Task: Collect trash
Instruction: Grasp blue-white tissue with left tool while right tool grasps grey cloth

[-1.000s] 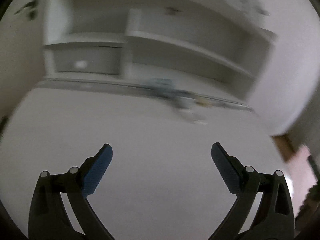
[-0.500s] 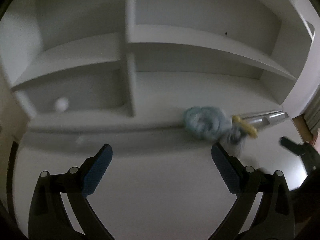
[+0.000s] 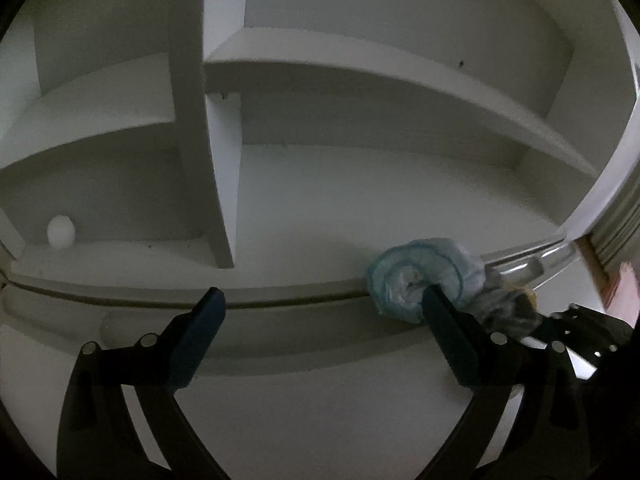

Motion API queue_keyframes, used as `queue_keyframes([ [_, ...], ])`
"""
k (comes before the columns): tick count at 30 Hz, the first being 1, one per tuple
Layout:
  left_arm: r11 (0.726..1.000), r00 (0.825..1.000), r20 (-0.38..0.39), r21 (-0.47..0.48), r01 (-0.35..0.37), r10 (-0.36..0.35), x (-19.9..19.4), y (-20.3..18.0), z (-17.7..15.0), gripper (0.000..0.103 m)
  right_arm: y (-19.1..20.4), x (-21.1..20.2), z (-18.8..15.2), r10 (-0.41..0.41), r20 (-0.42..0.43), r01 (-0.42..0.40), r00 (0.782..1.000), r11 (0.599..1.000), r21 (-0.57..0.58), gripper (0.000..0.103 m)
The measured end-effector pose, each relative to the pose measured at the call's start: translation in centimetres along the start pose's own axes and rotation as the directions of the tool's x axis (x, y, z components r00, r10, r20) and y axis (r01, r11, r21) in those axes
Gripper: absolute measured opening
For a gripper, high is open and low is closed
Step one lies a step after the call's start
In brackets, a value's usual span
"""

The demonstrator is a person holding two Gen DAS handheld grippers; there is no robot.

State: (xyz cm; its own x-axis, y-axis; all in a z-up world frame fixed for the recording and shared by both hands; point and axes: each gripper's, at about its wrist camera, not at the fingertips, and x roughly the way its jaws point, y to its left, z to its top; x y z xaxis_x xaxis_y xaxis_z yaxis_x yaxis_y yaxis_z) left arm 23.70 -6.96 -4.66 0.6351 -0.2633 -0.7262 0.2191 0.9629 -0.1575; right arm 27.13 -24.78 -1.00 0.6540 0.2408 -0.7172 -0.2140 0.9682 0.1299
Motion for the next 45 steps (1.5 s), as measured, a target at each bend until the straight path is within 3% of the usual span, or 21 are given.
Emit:
queue_keyframes([
  [5, 0.999, 0.999, 0.029, 0.015, 0.028, -0.029, -0.3, -1.3, -0.3, 0.096, -2.9, -5.3, 1.4, -0.006, 0.160, -0.008, 0.987, 0.996, 0.087, 0.027],
  [9, 0.994, 1.000, -0.021, 0.112, -0.004, 0.006, 2.0, -4.1, -0.6, 0.096, -5.5, -5.9, 1.1, 0.013, 0.159, -0.039, 0.987, 0.986, 0.159, 0.027],
  [12, 0.993, 0.998, -0.067, 0.119, 0.003, 0.005, 3.9, -4.9, -0.5, 0.096, -6.0, -5.6, 0.9, 0.025, 0.152, -0.053, 0.988, 0.982, 0.182, 0.027],
  [14, 0.991, 0.998, -0.055, 0.134, -0.001, 0.008, 4.2, -5.5, 0.0, 0.083, -6.7, -6.2, 0.4, 0.036, 0.144, -0.062, 0.989, 0.981, 0.184, 0.027],
  [16, 0.989, 0.999, -0.042, 0.149, 0.005, 0.002, 4.3, -5.8, 0.3, 0.046, -6.2, -5.2, 0.2, 0.037, 0.134, -0.061, 0.990, 0.982, 0.181, 0.027],
  [17, 0.988, 0.999, -0.042, 0.153, 0.038, -0.031, 4.2, -6.0, 0.0, 0.033, -6.1, -5.0, 0.1, 0.037, 0.131, -0.060, 0.991, 0.982, 0.180, 0.027],
  [18, 0.987, 0.997, -0.048, 0.141, 0.073, -0.066, 4.2, -5.8, -0.2, 0.023, -6.0, -4.9, 0.1, 0.036, 0.130, -0.059, 0.991, 0.982, 0.179, 0.027],
  [19, 0.988, 0.996, -0.048, 0.131, 0.083, -0.077, 4.1, -5.7, -0.3, 0.020, -5.9, -4.7, 0.2, 0.033, 0.129, -0.056, 0.991, 0.983, 0.177, 0.027],
  [27, 0.991, 0.995, -0.020, 0.086, 0.099, -0.097, 3.0, -3.9, -1.0, 0.018, -5.2, -2.1, 0.8, 0.003, 0.099, -0.021, 0.995, 0.984, 0.175, 0.027],
  [45, 0.992, 0.995, -0.030, 0.074, 0.102, -0.100, 3.1, -3.8, -0.7, 0.018, -5.4, 1.4, 1.0, -0.004, 0.031, -0.001, 1.000, 0.983, 0.182, 0.027],
])
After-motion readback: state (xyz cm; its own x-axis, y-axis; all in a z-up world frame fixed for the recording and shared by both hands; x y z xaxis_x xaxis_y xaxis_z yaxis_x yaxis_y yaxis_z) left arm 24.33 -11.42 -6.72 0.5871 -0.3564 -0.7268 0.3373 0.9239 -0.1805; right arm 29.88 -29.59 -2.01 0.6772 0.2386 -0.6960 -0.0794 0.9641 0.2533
